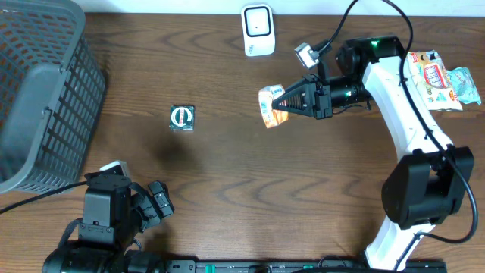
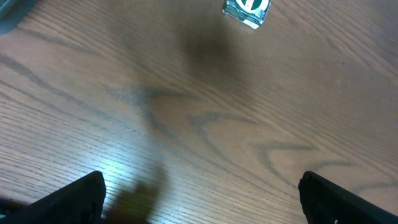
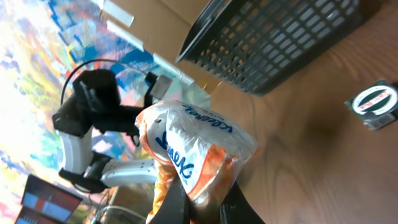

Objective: Scan the item barcode
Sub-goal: 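Carry the orange pack left and hold it against the scanner face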

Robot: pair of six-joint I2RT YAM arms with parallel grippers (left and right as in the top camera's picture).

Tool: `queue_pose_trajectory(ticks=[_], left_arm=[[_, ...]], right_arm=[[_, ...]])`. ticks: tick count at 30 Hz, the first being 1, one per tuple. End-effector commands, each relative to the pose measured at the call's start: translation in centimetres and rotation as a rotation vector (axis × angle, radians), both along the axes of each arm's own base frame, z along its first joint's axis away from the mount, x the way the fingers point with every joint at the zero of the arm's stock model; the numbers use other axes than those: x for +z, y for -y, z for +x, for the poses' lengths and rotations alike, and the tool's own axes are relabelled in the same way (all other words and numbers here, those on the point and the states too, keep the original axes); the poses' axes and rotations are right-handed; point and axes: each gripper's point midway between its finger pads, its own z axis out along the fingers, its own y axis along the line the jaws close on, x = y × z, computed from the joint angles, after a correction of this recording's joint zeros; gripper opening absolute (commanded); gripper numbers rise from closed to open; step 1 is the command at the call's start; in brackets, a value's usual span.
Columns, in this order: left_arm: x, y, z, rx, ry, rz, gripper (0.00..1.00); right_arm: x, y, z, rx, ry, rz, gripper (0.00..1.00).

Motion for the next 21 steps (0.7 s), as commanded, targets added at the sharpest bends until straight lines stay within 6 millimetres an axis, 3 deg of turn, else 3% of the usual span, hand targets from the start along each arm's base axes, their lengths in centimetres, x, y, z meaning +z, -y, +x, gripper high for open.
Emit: queue_pose_trajectory(ticks=[1,7,21], left_arm=[[0.0,-0.2,-0.1,0.006,0.002,0.009,0.97],[0.0,-0.2,-0.1,0.006,0.002,0.009,0.97],[0.0,-0.2,-0.1,0.006,0.002,0.009,0.98]], right_arm=[[-1.3,1.0,2.1,-0.055,-0.060,0.044,0.01],[-3.5,2.4,4.5,-0.102,-0.157,0.032,0.01],[-4.0,2.0,4.5,-0.090,-0.136,0.023,0.01]])
